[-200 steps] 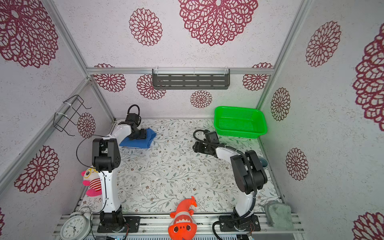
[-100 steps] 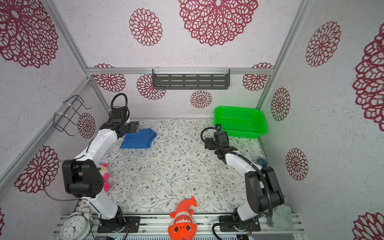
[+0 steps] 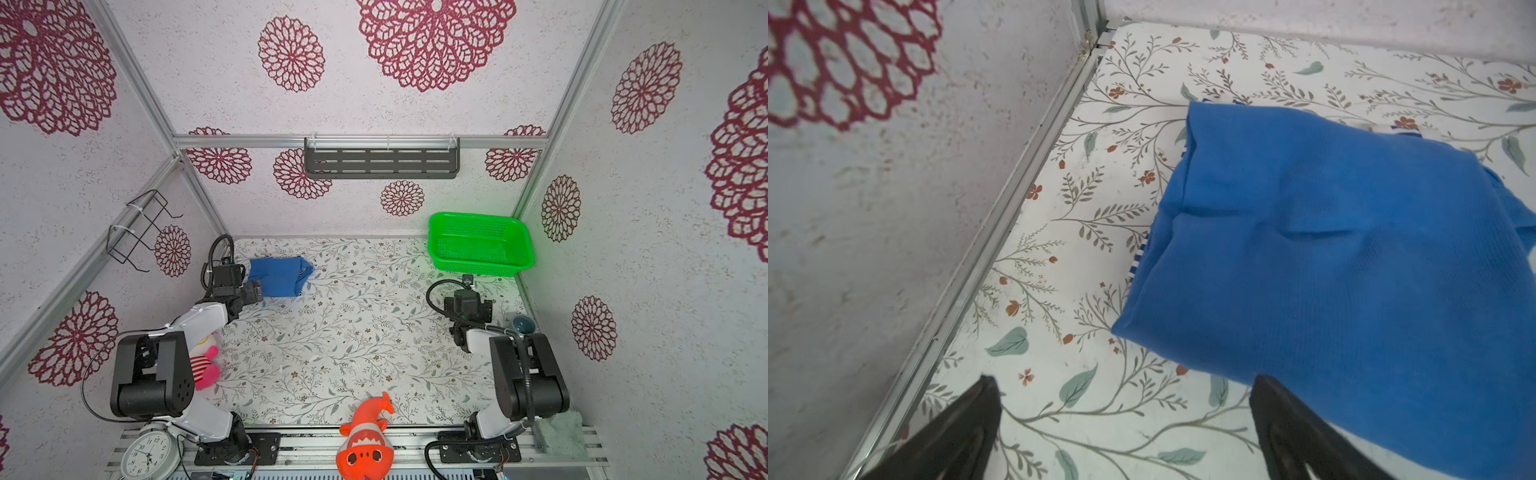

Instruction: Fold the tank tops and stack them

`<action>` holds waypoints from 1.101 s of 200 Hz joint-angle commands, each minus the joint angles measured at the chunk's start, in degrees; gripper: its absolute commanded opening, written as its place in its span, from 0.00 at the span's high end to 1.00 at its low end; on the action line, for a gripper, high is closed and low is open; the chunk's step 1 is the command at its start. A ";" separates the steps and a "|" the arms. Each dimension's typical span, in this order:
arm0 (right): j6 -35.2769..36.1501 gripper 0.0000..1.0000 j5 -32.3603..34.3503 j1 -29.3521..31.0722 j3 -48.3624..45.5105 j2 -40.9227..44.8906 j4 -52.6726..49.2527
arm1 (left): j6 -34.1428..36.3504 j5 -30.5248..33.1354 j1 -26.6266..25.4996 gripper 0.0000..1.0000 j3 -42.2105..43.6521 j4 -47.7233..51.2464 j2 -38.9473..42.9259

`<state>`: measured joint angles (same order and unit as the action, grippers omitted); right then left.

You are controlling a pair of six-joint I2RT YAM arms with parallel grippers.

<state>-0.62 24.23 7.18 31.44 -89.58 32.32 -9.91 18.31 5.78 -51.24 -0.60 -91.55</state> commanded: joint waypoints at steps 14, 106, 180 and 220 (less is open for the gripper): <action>-0.58 0.01 -2.78 -2.80 -2.89 0.73 12.04 | 0.59 -3.75 1.14 0.03 0.52 -17.47 -0.88; -2.37 0.01 -5.67 -4.94 -7.71 3.09 18.38 | -0.02 -1.16 0.42 0.03 15.79 -24.76 6.22; -2.56 0.01 -7.61 -5.60 -17.05 2.00 35.94 | -1.43 1.88 0.80 0.03 21.55 -36.95 4.64; -2.28 0.01 -7.60 -5.62 -17.08 1.49 36.90 | -1.39 5.03 -0.41 0.03 26.79 -46.60 3.69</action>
<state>-2.13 17.56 1.85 13.89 -87.94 63.99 -10.55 20.91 6.07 -24.38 -44.01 -88.60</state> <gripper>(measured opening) 0.989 0.974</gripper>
